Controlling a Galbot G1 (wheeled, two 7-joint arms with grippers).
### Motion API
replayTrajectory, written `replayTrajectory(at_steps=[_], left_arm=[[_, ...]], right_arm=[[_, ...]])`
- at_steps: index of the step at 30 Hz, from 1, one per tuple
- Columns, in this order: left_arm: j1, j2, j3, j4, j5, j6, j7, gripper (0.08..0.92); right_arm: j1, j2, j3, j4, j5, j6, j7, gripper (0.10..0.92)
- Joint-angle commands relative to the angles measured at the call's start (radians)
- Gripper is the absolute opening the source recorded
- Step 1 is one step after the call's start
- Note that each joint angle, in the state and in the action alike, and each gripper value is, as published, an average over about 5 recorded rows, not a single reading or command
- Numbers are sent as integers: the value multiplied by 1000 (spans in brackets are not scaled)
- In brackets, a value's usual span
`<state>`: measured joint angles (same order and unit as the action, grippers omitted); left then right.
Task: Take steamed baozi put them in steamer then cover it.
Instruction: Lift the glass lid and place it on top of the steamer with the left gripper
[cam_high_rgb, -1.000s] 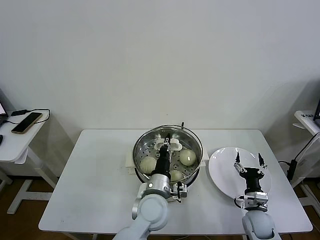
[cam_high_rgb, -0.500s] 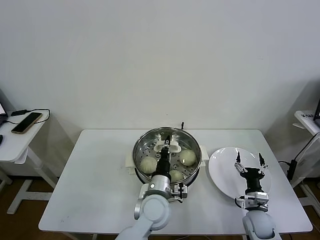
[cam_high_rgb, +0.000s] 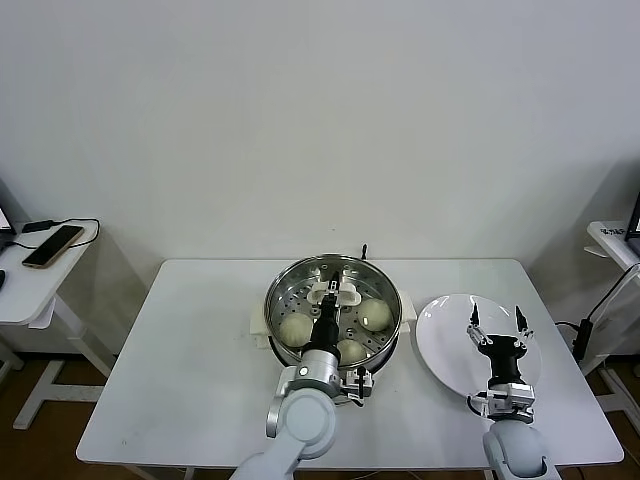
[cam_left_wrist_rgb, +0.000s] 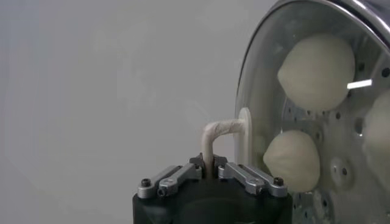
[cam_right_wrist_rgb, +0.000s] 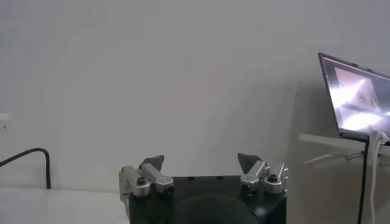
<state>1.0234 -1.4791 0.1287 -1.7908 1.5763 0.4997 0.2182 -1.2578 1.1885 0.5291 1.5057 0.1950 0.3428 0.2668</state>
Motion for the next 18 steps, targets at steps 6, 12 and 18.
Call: replayTrajectory(at_steps=[6, 12, 18], left_arm=[[3, 6, -6, -12, 15, -12, 19, 194], [3, 8, -8, -25, 14, -16, 20, 194], [6, 10, -12, -25, 12, -23, 22, 194]], right_arm=[[-1, 2, 0, 1, -2, 1, 0, 823], [-2, 5, -1, 0, -4, 2, 0, 823], [-2, 6, -1, 1, -6, 3, 0, 823]])
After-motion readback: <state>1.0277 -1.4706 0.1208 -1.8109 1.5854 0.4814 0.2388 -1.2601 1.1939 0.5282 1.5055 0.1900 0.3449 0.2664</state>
